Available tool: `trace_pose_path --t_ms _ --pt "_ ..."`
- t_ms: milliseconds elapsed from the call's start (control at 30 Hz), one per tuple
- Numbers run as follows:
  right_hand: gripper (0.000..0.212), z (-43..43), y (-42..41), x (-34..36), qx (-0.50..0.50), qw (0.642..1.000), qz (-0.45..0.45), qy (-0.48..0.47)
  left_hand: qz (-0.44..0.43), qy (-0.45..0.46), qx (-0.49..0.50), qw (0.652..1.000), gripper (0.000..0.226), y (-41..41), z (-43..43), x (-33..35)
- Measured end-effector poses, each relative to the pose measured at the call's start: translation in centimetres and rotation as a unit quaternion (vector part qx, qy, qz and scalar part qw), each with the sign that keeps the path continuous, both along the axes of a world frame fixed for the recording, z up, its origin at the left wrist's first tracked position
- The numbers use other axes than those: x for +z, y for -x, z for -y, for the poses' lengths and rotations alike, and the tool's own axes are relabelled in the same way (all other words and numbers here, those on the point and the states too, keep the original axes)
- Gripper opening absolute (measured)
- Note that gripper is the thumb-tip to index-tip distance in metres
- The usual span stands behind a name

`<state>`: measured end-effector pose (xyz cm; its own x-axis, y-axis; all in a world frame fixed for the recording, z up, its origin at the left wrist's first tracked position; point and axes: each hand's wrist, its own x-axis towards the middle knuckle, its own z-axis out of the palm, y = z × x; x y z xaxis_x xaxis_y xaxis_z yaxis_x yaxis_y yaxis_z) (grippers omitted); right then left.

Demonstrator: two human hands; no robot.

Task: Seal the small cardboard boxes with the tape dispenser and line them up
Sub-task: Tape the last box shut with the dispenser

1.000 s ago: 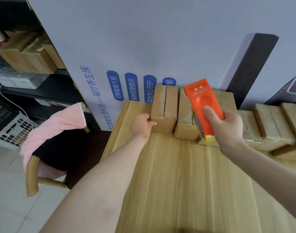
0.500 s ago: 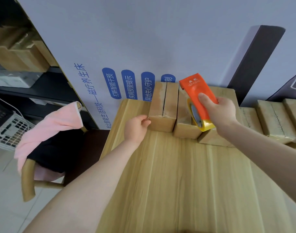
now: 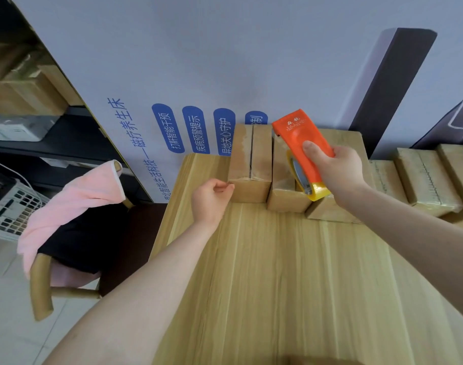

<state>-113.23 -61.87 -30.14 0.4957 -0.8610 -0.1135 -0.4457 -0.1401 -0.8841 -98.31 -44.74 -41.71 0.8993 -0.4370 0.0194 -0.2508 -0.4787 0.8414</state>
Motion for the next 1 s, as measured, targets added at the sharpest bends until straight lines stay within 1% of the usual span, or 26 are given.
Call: trace_pose_path --t_ms 67,100,133,167,233,267,333,367,433,467,600,667,767,900,1000 --pt "0.045 -0.1 0.0 -0.2 0.002 1.000 -0.001 0.004 -0.016 0.011 -0.008 1.000 0.008 0.4 -0.3 0.1" --pt "0.047 -0.1 0.0 -0.3 0.003 1.000 -0.001 0.008 -0.005 0.008 -0.022 1.000 0.011 0.6 -0.4 0.2" --pt "0.047 -0.1 0.1 -0.3 0.002 1.000 0.001 0.010 0.028 -0.009 -0.037 0.999 0.014 0.5 -0.6 0.3" --pt "0.047 -0.2 0.1 -0.3 0.001 1.000 0.003 0.010 0.080 -0.034 -0.050 0.995 0.018 0.2 -0.8 0.4" --pt "0.046 -0.1 0.2 -0.3 0.003 1.000 0.004 0.008 0.187 -0.083 -0.071 0.976 0.031 -0.7 -1.1 1.0" --pt "0.046 -0.1 0.2 -0.2 0.005 1.000 0.001 0.009 0.223 -0.101 -0.094 0.965 0.041 -1.2 -1.0 1.5" --pt "0.046 -0.1 0.2 -0.3 0.006 1.000 -0.002 0.012 0.267 -0.136 -0.189 0.935 0.057 -2.4 -0.6 2.2" --pt "0.047 -0.1 0.2 -0.3 0.006 1.000 -0.001 0.014 0.280 -0.153 -0.241 0.917 0.059 -3.0 -0.2 2.5" --pt "0.047 -0.1 0.2 -0.3 0.007 1.000 0.000 0.013 0.286 -0.177 -0.303 0.892 0.056 -4.0 0.5 2.6" --pt "0.046 -0.1 0.3 -0.3 0.007 1.000 0.001 0.012 0.283 -0.183 -0.314 0.888 0.054 -4.4 0.8 2.6" --pt "0.045 0.0 0.3 -0.5 0.007 1.000 0.006 0.014 0.283 -0.192 -0.328 0.880 0.050 -5.2 1.1 3.0" --pt "0.045 0.0 0.3 -0.5 0.008 1.000 0.006 0.014 0.288 -0.211 -0.337 0.871 0.051 -5.2 1.2 3.3" --pt "0.046 0.0 0.3 -0.6 0.008 1.000 0.010 0.014 0.294 -0.235 -0.327 0.867 0.053 -4.8 1.3 3.4" --pt "0.046 0.0 0.3 -0.8 0.010 1.000 0.014 0.014 0.275 -0.249 -0.303 0.878 0.049 -4.2 1.9 3.2" --pt "0.045 -0.4 0.4 -0.7 0.005 1.000 0.019 0.003 0.231 -0.222 -0.258 0.911 0.044 -3.6 2.2 2.9"
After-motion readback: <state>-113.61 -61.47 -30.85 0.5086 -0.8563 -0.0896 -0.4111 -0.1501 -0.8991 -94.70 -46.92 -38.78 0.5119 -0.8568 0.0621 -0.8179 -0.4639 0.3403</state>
